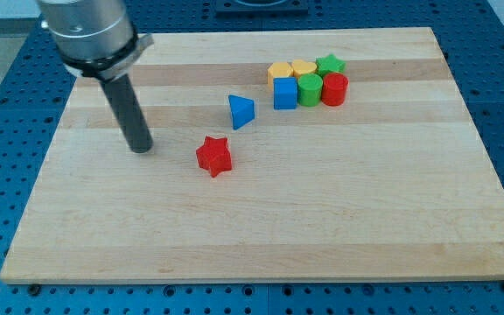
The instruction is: Push the red star to the bottom right side of the board
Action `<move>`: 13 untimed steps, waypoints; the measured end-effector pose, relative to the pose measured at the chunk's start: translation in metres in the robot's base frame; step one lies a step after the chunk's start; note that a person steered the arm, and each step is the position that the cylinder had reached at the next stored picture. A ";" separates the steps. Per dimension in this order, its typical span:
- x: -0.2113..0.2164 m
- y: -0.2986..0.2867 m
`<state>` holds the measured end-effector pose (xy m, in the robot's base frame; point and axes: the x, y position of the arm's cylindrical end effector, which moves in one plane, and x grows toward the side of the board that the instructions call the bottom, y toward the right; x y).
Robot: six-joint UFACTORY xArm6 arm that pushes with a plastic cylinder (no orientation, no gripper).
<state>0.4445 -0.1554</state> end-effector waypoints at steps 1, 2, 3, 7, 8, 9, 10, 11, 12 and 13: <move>0.057 0.061; 0.097 0.107; 0.097 0.072; 0.013 0.111; 0.037 0.191; 0.049 0.205; 0.021 0.166; 0.004 0.117; 0.041 0.090; 0.072 0.112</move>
<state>0.5161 -0.0431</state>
